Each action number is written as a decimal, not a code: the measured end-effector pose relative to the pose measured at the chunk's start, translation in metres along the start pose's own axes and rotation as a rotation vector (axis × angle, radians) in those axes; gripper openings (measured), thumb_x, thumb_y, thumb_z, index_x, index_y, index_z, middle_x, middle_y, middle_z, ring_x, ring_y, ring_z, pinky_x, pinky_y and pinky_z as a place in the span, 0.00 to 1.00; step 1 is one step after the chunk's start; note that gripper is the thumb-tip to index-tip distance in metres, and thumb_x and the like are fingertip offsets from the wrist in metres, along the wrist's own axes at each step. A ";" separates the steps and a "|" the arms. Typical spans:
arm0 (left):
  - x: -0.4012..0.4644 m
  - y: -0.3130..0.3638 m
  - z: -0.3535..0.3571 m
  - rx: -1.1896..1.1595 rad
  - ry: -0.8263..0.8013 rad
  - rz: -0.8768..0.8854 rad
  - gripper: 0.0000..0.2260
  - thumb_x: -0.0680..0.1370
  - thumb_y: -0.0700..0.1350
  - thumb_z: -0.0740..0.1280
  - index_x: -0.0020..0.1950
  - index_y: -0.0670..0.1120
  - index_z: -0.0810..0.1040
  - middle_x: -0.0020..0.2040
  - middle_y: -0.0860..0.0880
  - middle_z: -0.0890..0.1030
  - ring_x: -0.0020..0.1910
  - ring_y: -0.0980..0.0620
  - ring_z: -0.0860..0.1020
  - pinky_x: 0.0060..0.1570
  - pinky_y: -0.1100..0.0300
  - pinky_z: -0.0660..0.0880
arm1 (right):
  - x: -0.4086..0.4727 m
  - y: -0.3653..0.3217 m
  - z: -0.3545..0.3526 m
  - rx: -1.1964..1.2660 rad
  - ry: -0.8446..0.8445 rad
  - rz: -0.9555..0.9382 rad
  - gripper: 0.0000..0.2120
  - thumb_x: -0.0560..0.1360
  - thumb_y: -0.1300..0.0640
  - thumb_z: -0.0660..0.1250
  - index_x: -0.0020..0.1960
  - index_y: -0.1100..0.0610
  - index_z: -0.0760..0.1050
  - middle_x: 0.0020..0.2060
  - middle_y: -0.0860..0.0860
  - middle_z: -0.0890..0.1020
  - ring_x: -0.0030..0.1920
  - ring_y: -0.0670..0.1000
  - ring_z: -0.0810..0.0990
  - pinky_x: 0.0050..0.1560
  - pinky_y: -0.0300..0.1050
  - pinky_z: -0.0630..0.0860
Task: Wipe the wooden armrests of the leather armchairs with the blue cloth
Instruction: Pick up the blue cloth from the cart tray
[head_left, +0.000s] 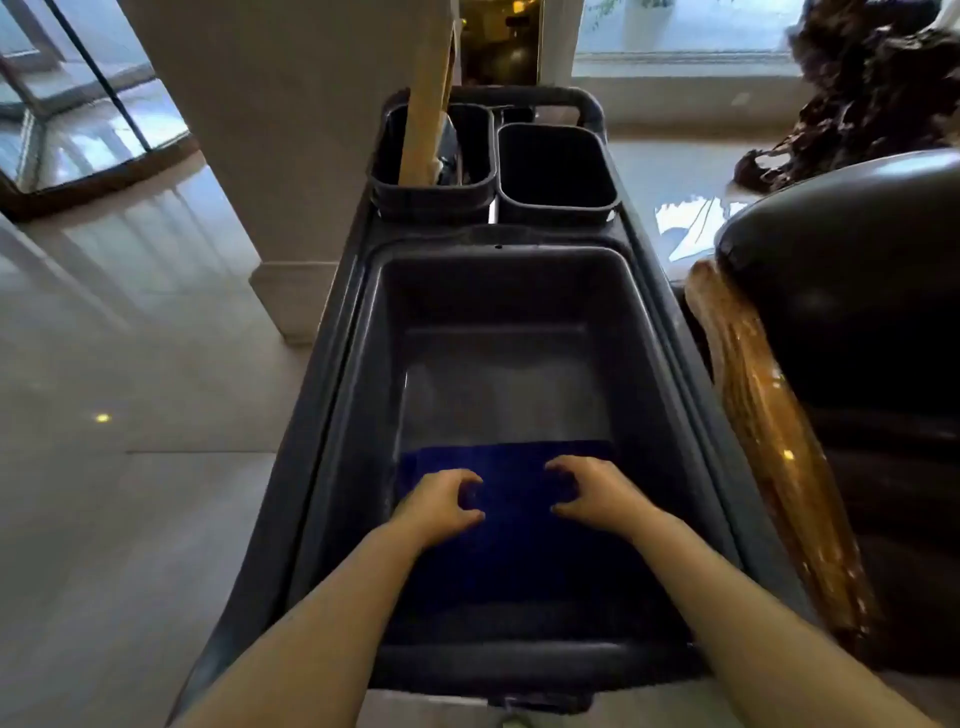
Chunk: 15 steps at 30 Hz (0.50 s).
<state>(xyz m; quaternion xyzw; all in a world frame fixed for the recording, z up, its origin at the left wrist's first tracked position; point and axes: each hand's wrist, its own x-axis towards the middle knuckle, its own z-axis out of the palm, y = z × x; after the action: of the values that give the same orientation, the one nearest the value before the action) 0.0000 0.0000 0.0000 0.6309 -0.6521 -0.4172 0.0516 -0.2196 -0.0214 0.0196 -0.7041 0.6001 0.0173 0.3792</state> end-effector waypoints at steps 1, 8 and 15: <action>0.005 -0.001 0.004 -0.026 0.000 -0.014 0.21 0.71 0.45 0.70 0.63 0.49 0.73 0.61 0.48 0.78 0.57 0.53 0.76 0.60 0.56 0.73 | 0.005 0.002 0.003 0.018 0.015 0.009 0.28 0.70 0.56 0.72 0.67 0.51 0.68 0.65 0.53 0.73 0.62 0.53 0.73 0.61 0.47 0.72; 0.022 -0.012 0.022 0.095 0.150 -0.063 0.27 0.74 0.43 0.67 0.71 0.48 0.64 0.74 0.51 0.62 0.74 0.52 0.57 0.72 0.55 0.56 | 0.025 0.021 0.026 -0.200 0.115 0.017 0.30 0.71 0.54 0.70 0.70 0.49 0.64 0.72 0.51 0.63 0.72 0.54 0.58 0.68 0.53 0.63; 0.013 -0.008 0.033 0.245 0.298 -0.061 0.15 0.75 0.43 0.66 0.61 0.49 0.74 0.65 0.52 0.74 0.64 0.52 0.70 0.59 0.57 0.70 | 0.026 0.022 0.028 -0.229 0.223 -0.047 0.13 0.72 0.58 0.67 0.57 0.53 0.76 0.56 0.50 0.77 0.57 0.52 0.71 0.49 0.47 0.74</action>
<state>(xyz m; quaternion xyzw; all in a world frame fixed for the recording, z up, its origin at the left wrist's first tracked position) -0.0154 0.0053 -0.0323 0.7068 -0.6636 -0.2381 0.0578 -0.2191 -0.0271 -0.0244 -0.7542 0.6158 -0.0017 0.2279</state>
